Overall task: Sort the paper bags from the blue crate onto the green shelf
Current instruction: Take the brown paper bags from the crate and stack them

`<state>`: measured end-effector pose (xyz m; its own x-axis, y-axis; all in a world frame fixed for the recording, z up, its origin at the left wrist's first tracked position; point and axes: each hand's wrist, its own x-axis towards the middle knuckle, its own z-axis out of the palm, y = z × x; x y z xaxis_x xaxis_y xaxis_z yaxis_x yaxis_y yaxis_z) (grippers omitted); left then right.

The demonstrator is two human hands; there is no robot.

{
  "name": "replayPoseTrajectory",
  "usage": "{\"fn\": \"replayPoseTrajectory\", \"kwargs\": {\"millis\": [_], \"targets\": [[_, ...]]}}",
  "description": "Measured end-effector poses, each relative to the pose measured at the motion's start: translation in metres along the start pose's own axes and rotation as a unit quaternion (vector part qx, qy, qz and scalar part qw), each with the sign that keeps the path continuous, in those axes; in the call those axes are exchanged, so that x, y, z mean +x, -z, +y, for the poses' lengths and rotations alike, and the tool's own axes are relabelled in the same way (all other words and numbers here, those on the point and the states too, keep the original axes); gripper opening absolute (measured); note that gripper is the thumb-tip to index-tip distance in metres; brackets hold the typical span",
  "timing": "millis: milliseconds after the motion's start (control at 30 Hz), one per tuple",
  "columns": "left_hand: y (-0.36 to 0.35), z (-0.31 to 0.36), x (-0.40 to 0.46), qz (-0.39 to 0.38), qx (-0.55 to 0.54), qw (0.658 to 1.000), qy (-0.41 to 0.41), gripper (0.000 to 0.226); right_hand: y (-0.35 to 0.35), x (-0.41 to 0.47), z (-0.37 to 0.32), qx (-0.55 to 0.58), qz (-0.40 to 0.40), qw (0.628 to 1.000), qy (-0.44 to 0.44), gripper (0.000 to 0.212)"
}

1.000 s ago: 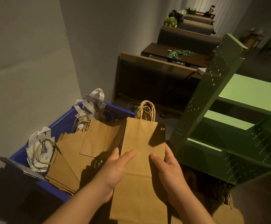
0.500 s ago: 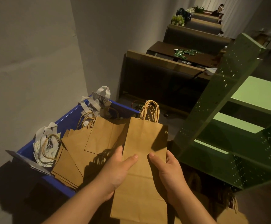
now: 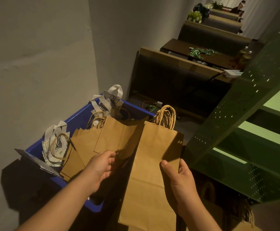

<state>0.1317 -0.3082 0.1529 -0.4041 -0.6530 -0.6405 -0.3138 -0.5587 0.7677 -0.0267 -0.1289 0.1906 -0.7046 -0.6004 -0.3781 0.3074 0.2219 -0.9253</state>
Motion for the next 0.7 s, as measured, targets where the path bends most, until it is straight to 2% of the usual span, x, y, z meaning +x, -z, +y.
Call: {"fn": "replayPoseTrajectory", "kwargs": {"millis": [67, 133, 233, 267, 300, 367, 400, 433, 500, 600, 700], "targets": [[-0.004, -0.008, -0.003, 0.001, -0.006, 1.000, -0.003, 0.035, -0.002, 0.000, 0.003, 0.000, -0.003, 1.000, -0.004, 0.064], [-0.011, -0.016, -0.006, -0.007, -0.020, 1.000, -0.019, 0.042, -0.003, 0.000, 0.006, -0.007, -0.011, 1.000, 0.001, 0.049], [-0.028, -0.014, -0.020, -0.039, -0.002, 0.997, -0.063, 0.018, -0.005, -0.005, 0.010, -0.005, -0.010, 1.000, 0.007, 0.031], [-0.033, -0.013, -0.025, -0.052, 0.002, 0.997, -0.063, 0.022, -0.005, -0.007, 0.011, -0.008, -0.004, 1.000, 0.005, 0.031], [-0.039, -0.015, -0.030, -0.079, 0.002, 0.995, -0.057, 0.038, -0.004, -0.010, 0.014, -0.010, 0.007, 1.000, 0.002, 0.031], [-0.049, -0.018, -0.037, -0.145, -0.015, 0.989, -0.025, 0.092, -0.002, -0.016, 0.019, -0.010, 0.023, 1.000, -0.001, 0.031], [-0.053, -0.021, -0.037, -0.172, -0.025, 0.985, -0.011, 0.110, 0.001, -0.019, 0.020, -0.010, 0.033, 0.999, -0.002, 0.031], [-0.057, -0.023, -0.037, -0.184, -0.028, 0.982, -0.007, 0.118, 0.004, -0.022, 0.022, -0.010, 0.036, 0.999, -0.003, 0.032], [-0.064, -0.029, -0.037, -0.189, -0.015, 0.982, -0.011, 0.120, 0.010, -0.030, 0.025, -0.008, 0.035, 0.999, -0.006, 0.033], [-0.077, -0.044, -0.040, -0.200, 0.066, 0.977, -0.040, 0.121, 0.025, -0.044, 0.034, -0.009, 0.061, 0.998, -0.016, 0.032], [-0.088, -0.068, -0.043, -0.192, 0.098, 0.976, -0.031, 0.106, 0.040, -0.058, 0.046, -0.012, 0.086, 0.995, -0.044, 0.027]]}}
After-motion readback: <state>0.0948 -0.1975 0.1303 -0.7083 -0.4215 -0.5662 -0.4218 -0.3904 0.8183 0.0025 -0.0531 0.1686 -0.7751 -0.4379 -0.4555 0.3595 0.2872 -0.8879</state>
